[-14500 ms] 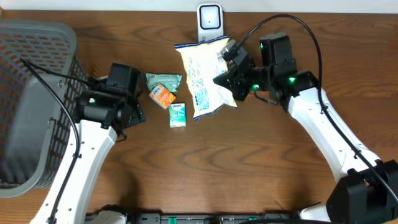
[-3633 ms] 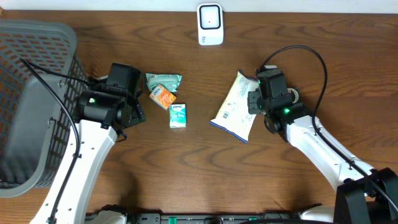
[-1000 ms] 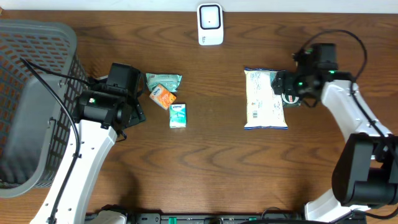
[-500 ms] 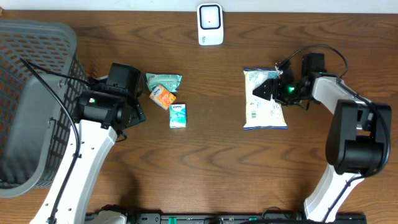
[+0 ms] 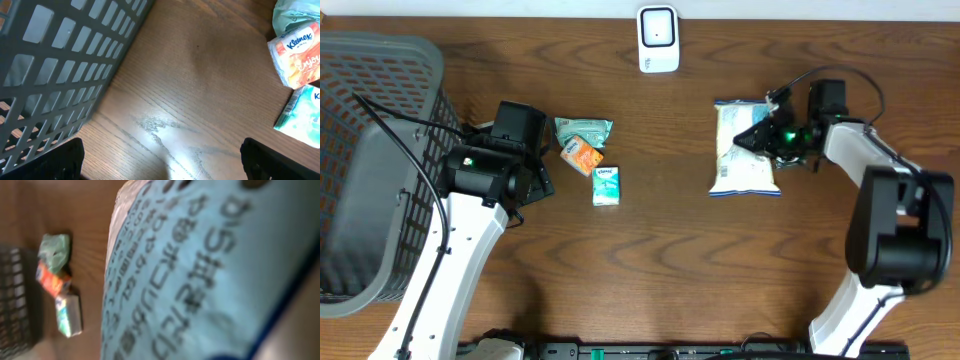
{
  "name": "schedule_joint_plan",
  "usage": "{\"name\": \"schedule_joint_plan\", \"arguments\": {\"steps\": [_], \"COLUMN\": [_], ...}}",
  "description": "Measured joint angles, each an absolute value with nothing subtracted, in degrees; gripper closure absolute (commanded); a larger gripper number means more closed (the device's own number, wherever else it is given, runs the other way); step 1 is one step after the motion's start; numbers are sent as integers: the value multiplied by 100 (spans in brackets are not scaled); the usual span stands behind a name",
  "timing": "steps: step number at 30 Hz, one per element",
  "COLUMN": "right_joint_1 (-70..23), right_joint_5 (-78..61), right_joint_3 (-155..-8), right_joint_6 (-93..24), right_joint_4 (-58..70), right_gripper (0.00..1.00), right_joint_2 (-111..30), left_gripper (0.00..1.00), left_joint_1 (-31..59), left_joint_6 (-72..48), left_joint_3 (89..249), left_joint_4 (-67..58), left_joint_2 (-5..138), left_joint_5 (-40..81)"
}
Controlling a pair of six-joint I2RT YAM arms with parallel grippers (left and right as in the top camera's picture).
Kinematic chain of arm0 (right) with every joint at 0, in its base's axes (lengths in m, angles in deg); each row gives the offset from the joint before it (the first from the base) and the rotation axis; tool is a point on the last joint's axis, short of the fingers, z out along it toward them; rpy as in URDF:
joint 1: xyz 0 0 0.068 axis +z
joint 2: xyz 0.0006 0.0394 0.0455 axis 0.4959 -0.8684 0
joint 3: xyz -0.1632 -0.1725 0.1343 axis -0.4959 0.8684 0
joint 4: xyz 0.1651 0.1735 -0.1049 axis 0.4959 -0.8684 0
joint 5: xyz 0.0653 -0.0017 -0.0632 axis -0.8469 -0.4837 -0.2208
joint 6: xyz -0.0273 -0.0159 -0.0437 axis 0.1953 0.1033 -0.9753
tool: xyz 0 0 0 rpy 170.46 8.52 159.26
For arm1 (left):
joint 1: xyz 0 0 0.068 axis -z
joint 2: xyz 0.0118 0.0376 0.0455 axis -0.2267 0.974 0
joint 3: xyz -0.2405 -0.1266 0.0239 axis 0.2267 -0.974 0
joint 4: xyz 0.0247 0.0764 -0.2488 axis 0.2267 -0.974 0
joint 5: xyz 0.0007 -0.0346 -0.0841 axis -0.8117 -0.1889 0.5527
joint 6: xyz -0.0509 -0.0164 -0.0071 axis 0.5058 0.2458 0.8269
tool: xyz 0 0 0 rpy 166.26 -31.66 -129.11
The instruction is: Scan the item barcode
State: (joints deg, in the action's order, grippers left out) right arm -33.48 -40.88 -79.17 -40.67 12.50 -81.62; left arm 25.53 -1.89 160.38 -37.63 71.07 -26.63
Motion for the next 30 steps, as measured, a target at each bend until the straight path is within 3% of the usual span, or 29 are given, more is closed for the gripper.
{"name": "schedule_joint_plan", "arguments": {"steps": [4, 9, 13, 19, 21, 23, 25, 27, 30], "right_joint_1": [-3051, -1993, -1003, -408, -312, -181, 33, 204, 471], "right_joint_5": [-2685, -77, 2069, 3862, 4155, 4327, 4441, 4395, 3735], "right_joint_3": [-7945, -8089, -8085, -8080, -8074, -8061, -8045, -8063, -8247], "right_joint_6": [-4111, -4460, -4659, -4762, -4782, -4764, -4723, -4657, -4603], "right_joint_4": [922, 540, 323, 247, 201, 127, 101, 96, -31], "right_gripper": [99, 99, 99, 99, 90, 73, 45, 38, 37], "right_joint_2": [-7257, -6647, -6853, -7771, -8105, -8324, -8385, -8357, -8309], "left_gripper": [2, 2, 2, 2, 2, 2, 2, 2, 2], "left_joint_1": [2553, 2553, 2553, 2553, 2553, 2553, 2553, 2553, 2553], "left_joint_6": [-189, -189, -189, -189, -189, -191, -191, -189, -189], "left_joint_3": [16038, 16038, 16038, 16038, 16038, 16038, 16038, 16038, 16038], "left_joint_4": [-3763, -3763, -3763, -3763, -3765, -3763, -3763, -3763, -3763], "left_joint_2": [7107, 7107, 7107, 7107, 7107, 7107, 7107, 7107, 7107], "left_joint_5": [-2663, -2663, -2663, -2663, -2663, -2663, -2663, -2663, -2663]}}
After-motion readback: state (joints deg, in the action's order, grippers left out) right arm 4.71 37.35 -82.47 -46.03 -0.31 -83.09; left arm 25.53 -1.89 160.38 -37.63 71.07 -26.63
